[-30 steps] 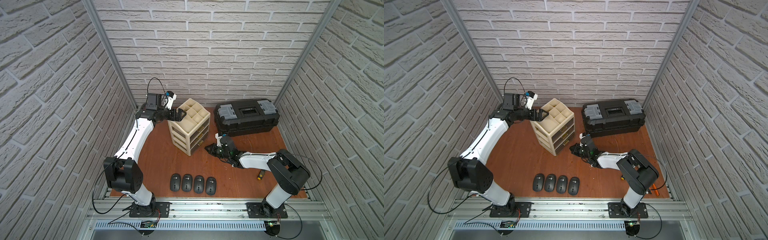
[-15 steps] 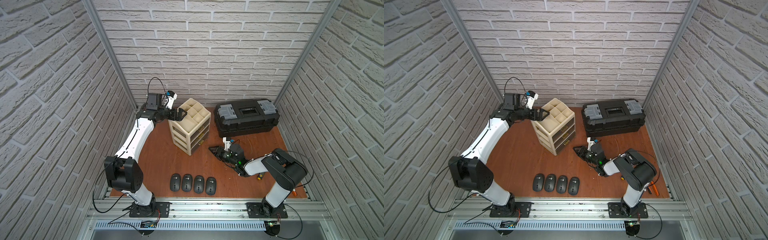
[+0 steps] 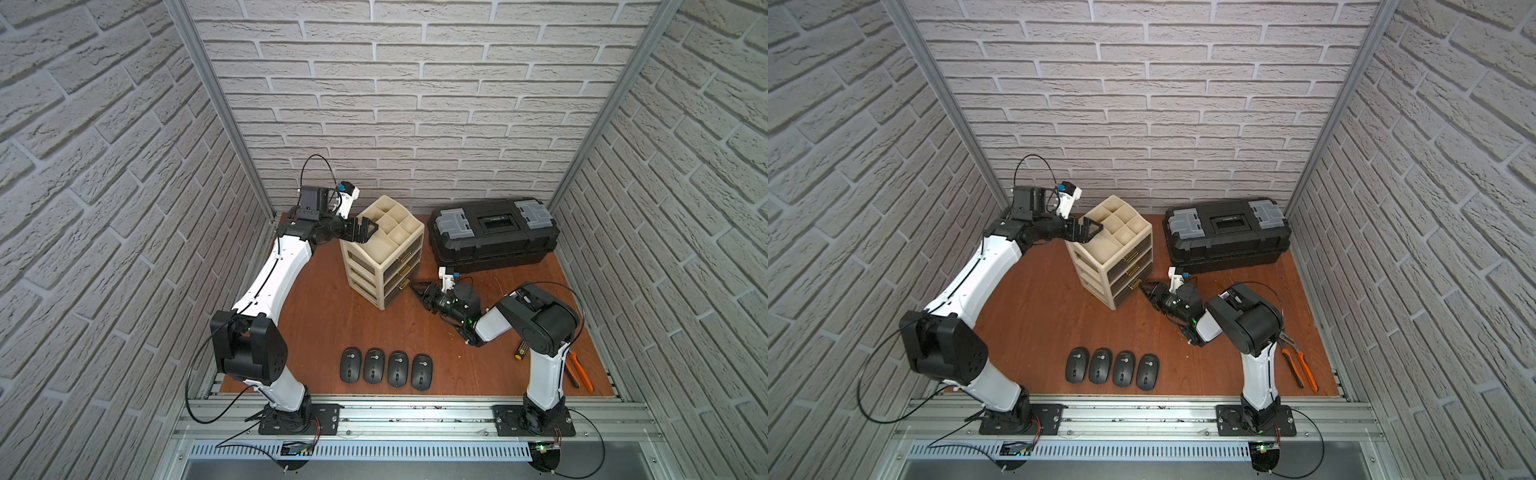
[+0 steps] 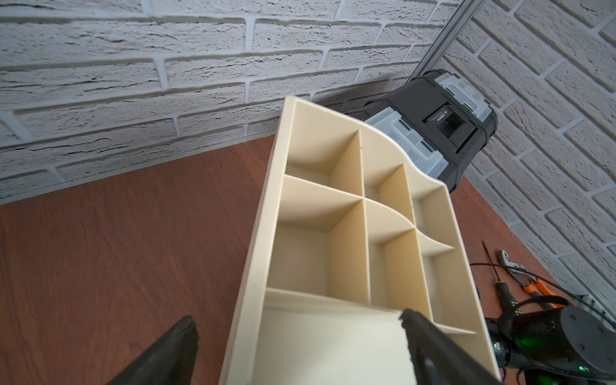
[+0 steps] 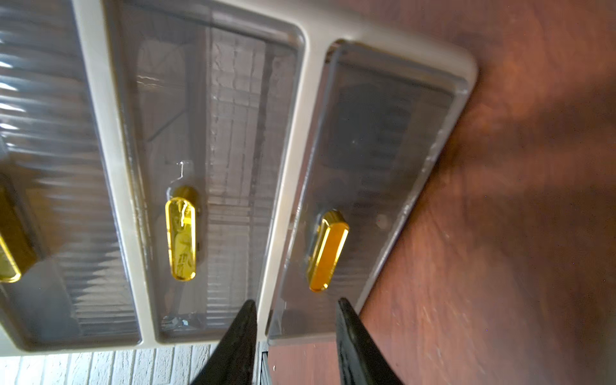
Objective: Take the mice out of the drawer
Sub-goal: Open the drawer in the storage box.
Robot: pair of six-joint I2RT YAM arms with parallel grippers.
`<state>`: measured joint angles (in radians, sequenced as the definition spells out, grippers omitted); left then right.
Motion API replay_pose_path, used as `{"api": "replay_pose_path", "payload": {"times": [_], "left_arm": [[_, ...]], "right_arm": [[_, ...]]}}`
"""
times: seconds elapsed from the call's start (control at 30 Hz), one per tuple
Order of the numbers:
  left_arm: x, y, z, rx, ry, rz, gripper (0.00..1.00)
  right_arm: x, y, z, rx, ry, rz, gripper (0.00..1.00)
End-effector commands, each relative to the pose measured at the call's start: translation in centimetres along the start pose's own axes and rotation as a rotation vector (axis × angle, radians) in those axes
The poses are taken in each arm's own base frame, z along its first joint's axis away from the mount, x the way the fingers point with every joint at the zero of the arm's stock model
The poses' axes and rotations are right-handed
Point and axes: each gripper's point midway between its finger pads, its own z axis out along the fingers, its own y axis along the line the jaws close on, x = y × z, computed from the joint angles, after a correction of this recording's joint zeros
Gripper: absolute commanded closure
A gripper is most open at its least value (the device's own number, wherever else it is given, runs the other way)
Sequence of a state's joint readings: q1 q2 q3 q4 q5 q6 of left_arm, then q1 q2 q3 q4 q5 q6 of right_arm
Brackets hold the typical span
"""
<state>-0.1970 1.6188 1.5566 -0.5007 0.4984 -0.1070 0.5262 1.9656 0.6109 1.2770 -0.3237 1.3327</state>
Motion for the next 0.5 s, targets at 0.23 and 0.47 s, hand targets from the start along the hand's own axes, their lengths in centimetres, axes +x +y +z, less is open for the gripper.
{"api": "replay_pose_path", "payload": {"times": [0.23,0.47], "left_arm": [[5.6,0.8,3.0,0.002,0.185,-0.062,0.02],[5.5,0.7,2.9,0.001,0.182,-0.059,0.02]], "right_arm": [[-0.5,0.2,1.0,-0.025,-0.007,0.003,0.59],[-0.4,0.1,1.6,-0.033,0.003,0.010,0.60]]}}
